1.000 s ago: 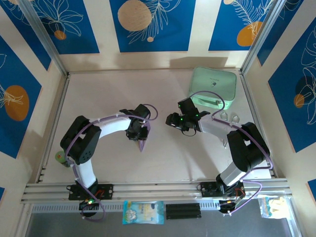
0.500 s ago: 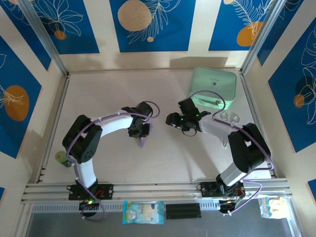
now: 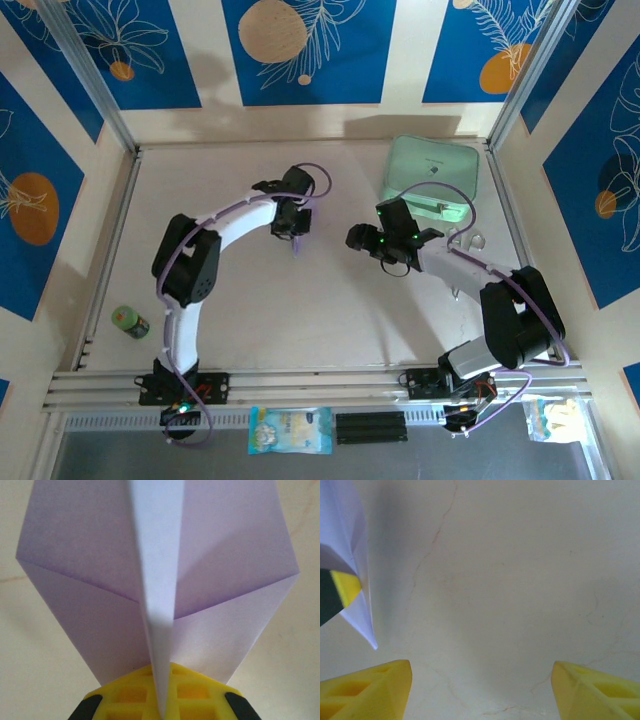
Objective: Fold a paper plane with a square sheet of paper (pick it up from the middle)
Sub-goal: Move the paper plane to the top-center of the table.
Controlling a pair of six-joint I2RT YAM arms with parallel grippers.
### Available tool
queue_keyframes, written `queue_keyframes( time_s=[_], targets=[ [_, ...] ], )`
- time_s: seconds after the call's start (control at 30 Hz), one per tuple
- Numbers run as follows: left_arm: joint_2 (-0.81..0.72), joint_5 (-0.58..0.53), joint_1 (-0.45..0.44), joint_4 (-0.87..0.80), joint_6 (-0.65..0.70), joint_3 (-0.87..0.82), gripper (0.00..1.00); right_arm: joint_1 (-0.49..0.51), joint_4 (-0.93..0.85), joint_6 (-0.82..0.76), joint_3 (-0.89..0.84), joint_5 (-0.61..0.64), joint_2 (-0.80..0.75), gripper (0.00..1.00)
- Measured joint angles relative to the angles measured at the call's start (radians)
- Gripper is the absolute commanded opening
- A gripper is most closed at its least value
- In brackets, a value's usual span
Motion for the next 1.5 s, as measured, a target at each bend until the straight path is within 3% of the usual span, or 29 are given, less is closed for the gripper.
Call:
queue_keyframes(
  time_s=[0.3,1.07,1.5],
  targets=[
    [0.136,0.007,0.033,-0.040,0.023,0.118,0.09,-0.009,0.002,0.000,-0.004,-0.005,0.000,0.74],
    [0.190,-0.012,0.048,-0.059,0.013,0.192,0.43,-0.017,0.003,0.003,-0.020,-0.046,0.000,0.73],
    [0.203,-0.118,0.034,-0.067,-0.081,0.208,0.48,-0.016,0.008,0.005,-0.020,-0.053,0.001,0.74]
  ],
)
